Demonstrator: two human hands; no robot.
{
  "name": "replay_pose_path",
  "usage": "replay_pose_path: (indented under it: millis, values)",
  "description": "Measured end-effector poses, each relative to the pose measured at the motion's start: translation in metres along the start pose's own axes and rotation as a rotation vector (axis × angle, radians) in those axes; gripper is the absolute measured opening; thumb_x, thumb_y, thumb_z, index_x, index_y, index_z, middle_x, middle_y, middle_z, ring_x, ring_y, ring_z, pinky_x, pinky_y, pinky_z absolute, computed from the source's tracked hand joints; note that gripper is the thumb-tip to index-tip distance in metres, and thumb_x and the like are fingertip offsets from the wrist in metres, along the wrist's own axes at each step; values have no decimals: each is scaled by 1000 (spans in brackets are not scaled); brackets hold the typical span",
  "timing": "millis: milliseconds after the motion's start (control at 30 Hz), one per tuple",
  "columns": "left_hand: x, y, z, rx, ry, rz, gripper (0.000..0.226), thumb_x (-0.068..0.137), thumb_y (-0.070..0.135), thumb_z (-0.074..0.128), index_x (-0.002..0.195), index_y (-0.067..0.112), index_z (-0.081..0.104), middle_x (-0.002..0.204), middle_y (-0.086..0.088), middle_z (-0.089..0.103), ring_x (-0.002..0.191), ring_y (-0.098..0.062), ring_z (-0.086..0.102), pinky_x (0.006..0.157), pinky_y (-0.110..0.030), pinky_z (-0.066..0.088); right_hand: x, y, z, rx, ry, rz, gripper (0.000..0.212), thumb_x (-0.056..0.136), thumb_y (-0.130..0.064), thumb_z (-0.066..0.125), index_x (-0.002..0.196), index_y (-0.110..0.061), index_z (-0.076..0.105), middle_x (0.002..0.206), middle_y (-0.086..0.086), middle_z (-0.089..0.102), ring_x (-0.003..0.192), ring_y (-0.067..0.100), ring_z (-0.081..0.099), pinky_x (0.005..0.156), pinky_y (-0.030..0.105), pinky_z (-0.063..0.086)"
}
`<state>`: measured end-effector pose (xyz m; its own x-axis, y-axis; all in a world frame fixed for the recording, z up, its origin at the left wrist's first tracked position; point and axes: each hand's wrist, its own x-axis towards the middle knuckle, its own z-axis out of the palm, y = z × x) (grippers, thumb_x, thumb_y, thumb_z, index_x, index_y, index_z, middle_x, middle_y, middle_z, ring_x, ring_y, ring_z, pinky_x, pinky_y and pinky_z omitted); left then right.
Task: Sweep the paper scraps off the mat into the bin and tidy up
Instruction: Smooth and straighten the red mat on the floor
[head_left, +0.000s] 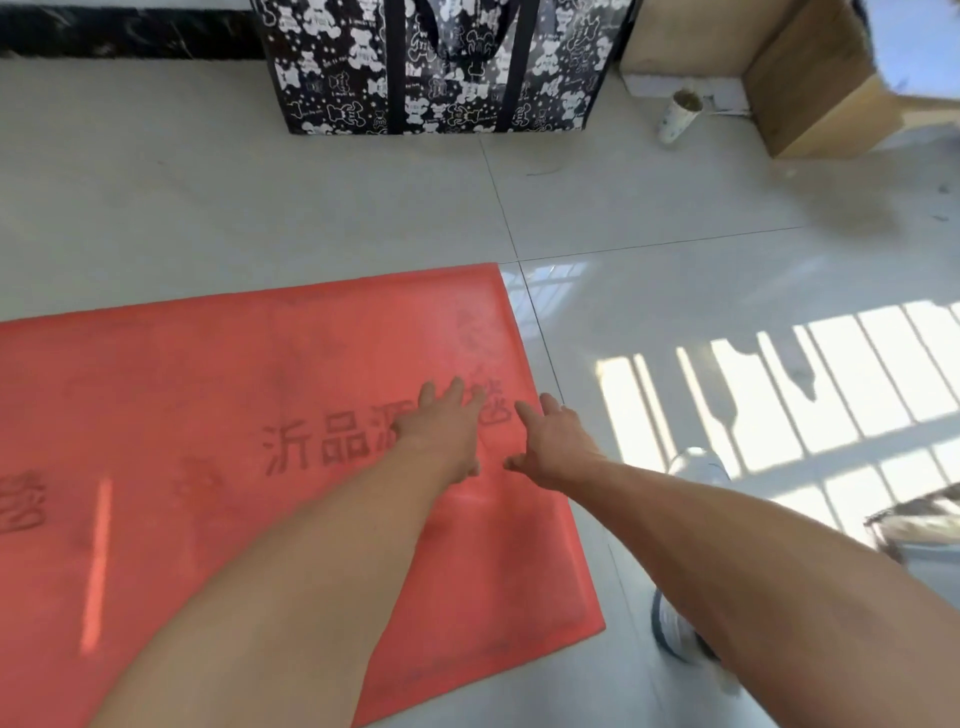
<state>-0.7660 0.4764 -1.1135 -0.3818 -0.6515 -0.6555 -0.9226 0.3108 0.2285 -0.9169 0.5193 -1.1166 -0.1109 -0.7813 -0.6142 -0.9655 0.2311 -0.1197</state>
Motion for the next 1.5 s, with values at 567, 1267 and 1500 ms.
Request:
replay_pose_path:
  millis: [567,1267,1500]
  values:
    - [90,1,46,-33,-102,-157,109,79,38,75,153,41,-5,163,8,-16,148,-38,-12,107,-53,40,91,3,49,-11,-82,-98,63,102,-23,39,154,-25,4,160,18,-10,140,54,4,110,57,30]
    - [229,-72,-69,215,6,-203,124,73,58,73,155,21,-12,163,-15,-12,151,-19,-12,121,-50,0,258,-20,-59,-41,-142,-107,119,71,-35,84,149,-48,-4,160,-7,-17,148,27,-13,96,62,40]
    - [230,-67,-69,213,-6,-247,125,74,58,72,154,24,-17,162,-13,-18,151,-25,-9,120,-51,-1,240,-32,-87,-141,-135,-97,104,80,-38,76,152,-41,1,162,1,-3,148,34,4,101,57,37]
